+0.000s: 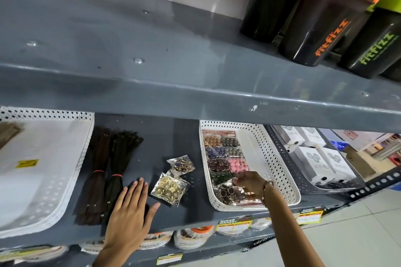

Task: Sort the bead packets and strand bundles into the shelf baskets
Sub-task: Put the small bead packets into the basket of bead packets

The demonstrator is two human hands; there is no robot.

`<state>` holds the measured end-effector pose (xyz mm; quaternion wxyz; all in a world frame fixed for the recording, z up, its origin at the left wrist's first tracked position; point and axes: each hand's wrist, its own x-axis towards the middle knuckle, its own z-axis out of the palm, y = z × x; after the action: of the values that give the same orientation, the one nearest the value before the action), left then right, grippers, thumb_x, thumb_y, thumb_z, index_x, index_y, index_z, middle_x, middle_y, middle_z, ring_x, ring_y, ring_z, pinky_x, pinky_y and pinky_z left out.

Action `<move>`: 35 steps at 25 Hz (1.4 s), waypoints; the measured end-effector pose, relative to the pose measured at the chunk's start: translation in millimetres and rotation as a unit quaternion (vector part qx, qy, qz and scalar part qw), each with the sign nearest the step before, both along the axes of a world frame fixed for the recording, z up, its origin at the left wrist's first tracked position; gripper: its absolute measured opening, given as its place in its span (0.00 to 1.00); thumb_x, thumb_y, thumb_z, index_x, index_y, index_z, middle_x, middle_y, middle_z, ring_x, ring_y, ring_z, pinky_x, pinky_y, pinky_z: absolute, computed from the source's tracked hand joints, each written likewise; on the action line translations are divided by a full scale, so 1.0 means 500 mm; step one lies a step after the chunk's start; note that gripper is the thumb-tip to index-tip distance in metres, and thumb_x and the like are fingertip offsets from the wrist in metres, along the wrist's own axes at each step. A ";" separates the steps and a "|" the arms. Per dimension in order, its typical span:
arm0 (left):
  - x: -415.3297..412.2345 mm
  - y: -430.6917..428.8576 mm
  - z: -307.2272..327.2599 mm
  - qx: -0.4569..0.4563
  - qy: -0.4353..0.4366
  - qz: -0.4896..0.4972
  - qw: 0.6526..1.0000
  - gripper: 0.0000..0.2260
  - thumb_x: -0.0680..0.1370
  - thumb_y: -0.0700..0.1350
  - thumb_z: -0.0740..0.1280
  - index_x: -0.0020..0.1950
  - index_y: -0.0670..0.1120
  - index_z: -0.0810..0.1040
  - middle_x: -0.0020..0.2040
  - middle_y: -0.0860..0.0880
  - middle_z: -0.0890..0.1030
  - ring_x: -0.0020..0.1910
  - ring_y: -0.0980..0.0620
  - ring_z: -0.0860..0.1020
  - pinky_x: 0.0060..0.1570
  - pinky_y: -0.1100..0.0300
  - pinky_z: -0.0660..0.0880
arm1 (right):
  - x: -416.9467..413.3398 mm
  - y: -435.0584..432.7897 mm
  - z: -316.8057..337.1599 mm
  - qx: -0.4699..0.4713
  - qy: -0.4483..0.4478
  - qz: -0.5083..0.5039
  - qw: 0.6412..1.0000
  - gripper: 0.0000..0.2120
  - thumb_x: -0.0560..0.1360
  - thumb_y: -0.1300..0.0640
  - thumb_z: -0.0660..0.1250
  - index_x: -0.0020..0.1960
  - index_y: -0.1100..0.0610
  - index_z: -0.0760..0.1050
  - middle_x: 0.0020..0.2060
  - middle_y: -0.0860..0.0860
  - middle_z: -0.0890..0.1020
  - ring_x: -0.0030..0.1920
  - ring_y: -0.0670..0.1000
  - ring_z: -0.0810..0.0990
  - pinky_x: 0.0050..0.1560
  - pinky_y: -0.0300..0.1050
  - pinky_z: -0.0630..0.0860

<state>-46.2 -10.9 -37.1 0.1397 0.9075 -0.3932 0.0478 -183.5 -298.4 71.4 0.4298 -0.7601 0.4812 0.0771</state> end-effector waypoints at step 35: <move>0.018 0.004 -0.022 -0.031 -0.006 -0.082 0.996 0.39 0.75 0.68 0.48 0.74 0.40 0.50 0.75 0.45 0.51 0.74 0.51 0.48 0.70 0.54 0.51 | 0.004 0.025 0.032 -0.277 0.065 -0.094 0.954 0.11 0.76 0.56 0.62 0.52 0.61 0.78 0.50 0.60 0.82 0.43 0.54 0.78 0.50 0.45 0.77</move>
<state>-37.2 -8.7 -48.3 0.1689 0.8670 -0.4657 0.0535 -181.3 -286.0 87.5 0.1752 -0.7940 0.5800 -0.0506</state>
